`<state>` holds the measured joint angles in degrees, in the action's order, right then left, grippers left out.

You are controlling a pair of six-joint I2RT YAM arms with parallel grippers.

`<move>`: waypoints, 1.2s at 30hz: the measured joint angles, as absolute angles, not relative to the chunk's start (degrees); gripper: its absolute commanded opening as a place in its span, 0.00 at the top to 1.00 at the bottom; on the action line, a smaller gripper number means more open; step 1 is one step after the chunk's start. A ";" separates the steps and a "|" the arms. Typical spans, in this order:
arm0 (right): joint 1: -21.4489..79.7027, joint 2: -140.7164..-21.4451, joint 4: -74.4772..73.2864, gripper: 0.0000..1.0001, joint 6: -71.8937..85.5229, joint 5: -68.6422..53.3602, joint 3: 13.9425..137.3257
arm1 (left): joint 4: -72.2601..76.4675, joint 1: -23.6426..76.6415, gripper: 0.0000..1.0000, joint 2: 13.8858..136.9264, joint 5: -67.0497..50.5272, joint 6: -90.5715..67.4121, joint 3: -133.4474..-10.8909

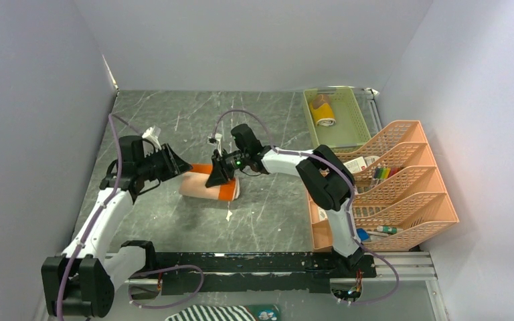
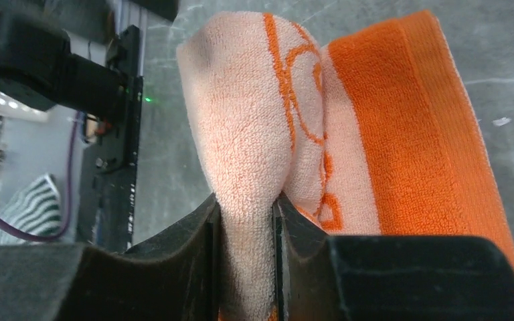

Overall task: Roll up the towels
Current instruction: Roll the towel at the center of the board.

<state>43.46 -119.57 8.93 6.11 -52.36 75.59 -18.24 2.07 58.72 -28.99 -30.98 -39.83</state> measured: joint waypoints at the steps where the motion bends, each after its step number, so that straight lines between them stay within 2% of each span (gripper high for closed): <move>1: 43.46 -120.05 9.56 0.76 8.51 -52.90 75.70 | -18.41 2.07 0.55 57.98 -29.43 -31.14 -38.89; 10: 42.83 -129.58 7.07 0.71 15.53 -56.47 86.13 | -16.29 2.07 0.56 56.03 -32.25 -34.57 -30.48; 12: 42.33 -131.81 6.81 0.65 16.36 -57.60 88.47 | -14.17 2.07 0.56 58.17 -32.51 -35.29 -29.30; 15: 41.39 -133.19 6.44 0.25 16.67 -58.67 90.00 | -10.63 2.07 0.56 63.68 -32.64 -36.51 -28.93; 16: 41.19 -133.10 6.07 0.04 16.03 -58.33 90.00 | -9.50 2.07 0.56 65.39 -32.62 -36.82 -28.99; 17: 41.08 -132.88 5.72 0.01 14.81 -57.34 90.00 | -8.43 2.07 0.56 67.18 -32.60 -37.01 -29.12; 23: 40.95 -125.38 3.16 0.00 5.34 -48.77 87.37 | -5.08 2.07 0.57 74.61 -32.47 -37.54 -32.77; 31: 43.79 -99.74 14.50 0.00 -11.97 -32.14 67.85 | -2.09 2.07 0.58 79.70 -32.12 -37.50 -37.19; 36: 50.50 -99.70 16.80 0.00 -24.58 -25.17 64.79 | -0.99 2.07 0.58 81.52 -32.10 -37.52 -37.87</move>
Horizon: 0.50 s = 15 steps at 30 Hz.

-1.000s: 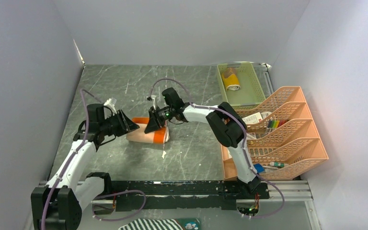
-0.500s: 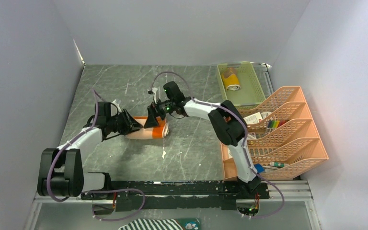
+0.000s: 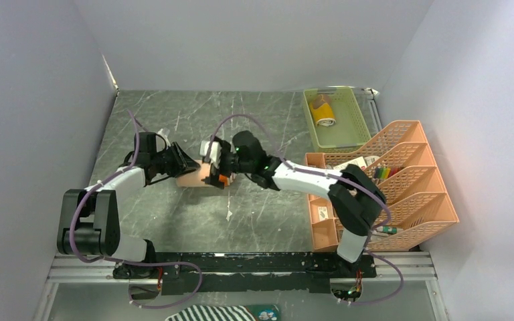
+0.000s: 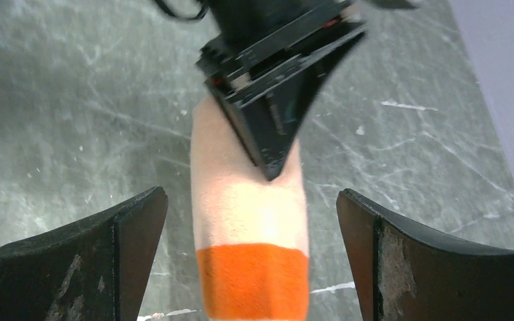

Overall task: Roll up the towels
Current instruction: Roll the towel at the center of the board.

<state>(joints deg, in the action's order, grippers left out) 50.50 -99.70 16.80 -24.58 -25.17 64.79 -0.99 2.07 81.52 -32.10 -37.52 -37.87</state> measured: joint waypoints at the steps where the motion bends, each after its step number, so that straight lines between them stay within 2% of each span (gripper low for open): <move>1: 51.48 -101.01 16.82 0.00 -26.46 -24.43 64.86 | -0.80 2.07 0.58 81.62 -32.08 -37.52 -37.95; 8: 54.13 -111.35 13.61 0.00 -35.20 -18.72 68.34 | -0.84 2.09 0.58 81.95 -31.11 -37.45 -38.96; 15: 57.67 -114.50 11.60 0.00 -41.17 -12.08 72.10 | -1.10 2.09 0.58 84.44 -29.74 -37.06 -41.52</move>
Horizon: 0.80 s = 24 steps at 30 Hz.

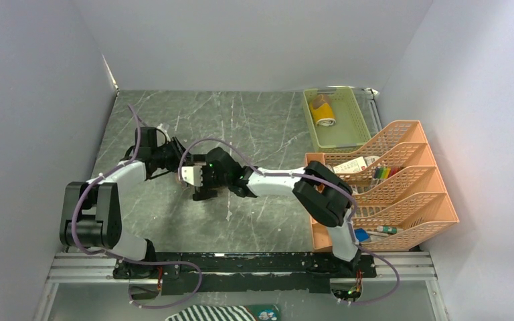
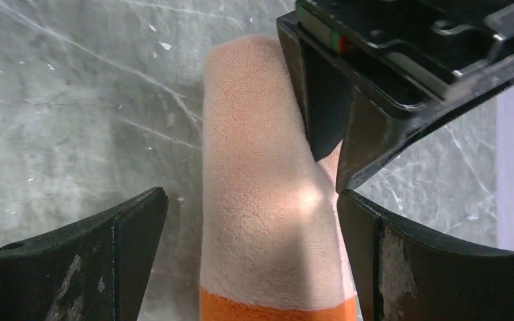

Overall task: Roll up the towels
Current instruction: Roll the towel at the center of the board.

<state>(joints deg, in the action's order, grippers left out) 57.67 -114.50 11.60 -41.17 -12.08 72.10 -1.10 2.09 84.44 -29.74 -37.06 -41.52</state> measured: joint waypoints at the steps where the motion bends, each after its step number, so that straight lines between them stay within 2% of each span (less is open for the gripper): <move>1: 58.06 -115.15 11.79 0.00 -41.87 -11.05 72.60 | -1.10 2.09 0.58 84.82 -29.56 -36.95 -41.76; 8: 59.09 -119.55 13.10 0.00 -45.84 -6.26 73.17 | -1.10 2.15 0.58 87.20 -28.95 -36.91 -43.62; 15: 58.72 -121.95 15.27 0.11 -46.52 -2.94 75.24 | -2.37 2.13 0.58 88.66 -27.90 -36.69 -47.33; 17: 58.39 -122.54 16.23 0.19 -46.06 -2.00 75.55 | -3.73 2.02 0.58 88.73 -27.42 -36.34 -48.82; 19: 57.76 -122.76 16.93 0.41 -45.45 -1.83 75.50 | -5.69 1.80 0.57 88.73 -27.09 -35.66 -51.05; 22: 56.36 -122.78 16.36 0.62 -43.79 -2.57 76.07 | -9.89 0.54 0.56 88.60 -26.79 -34.22 -56.07; 24: 55.35 -123.09 15.09 0.64 -41.91 -3.46 77.71 | -12.32 -1.41 0.56 88.03 -26.63 -32.93 -59.77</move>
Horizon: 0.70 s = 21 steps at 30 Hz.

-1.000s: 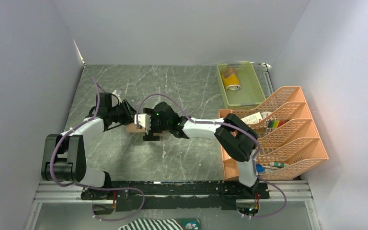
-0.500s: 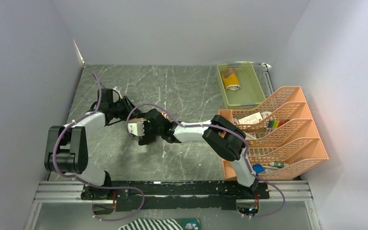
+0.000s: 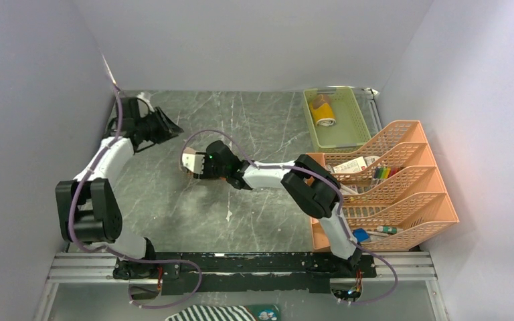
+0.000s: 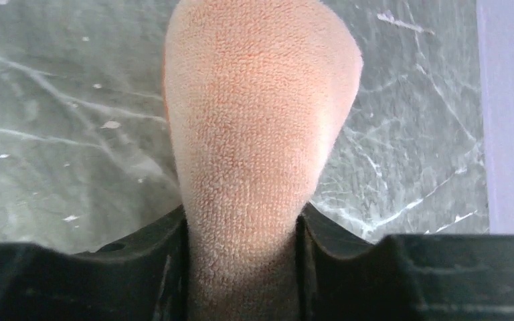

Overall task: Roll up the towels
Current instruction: Roll the towel at the center of the board, then pick up the towel at the center of the board.

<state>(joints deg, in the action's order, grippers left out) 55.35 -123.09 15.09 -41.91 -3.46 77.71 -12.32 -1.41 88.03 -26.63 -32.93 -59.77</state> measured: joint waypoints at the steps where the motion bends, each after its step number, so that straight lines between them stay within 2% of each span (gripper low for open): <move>1: 54.81 -123.28 14.83 0.68 -40.75 -3.70 78.37 | -13.58 -2.81 0.56 87.42 -26.61 -32.29 -61.56; 6: 51.37 -122.76 17.12 0.92 -35.09 -5.56 76.84 | -17.17 -9.80 0.55 83.09 -26.79 -29.54 -65.21; 14: 38.04 -117.21 14.22 0.98 -27.27 -4.16 76.47 | -20.97 -18.13 0.55 78.72 -30.06 -26.41 -63.09; 21: 23.92 -113.34 9.74 1.00 -26.15 1.87 85.25 | -23.88 -19.94 0.56 78.17 -31.86 -24.10 -61.39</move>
<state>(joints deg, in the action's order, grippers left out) 23.92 -113.34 9.74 -26.15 1.87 85.25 -23.88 -19.94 78.17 -31.86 -24.10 -61.39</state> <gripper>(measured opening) 0.394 0.446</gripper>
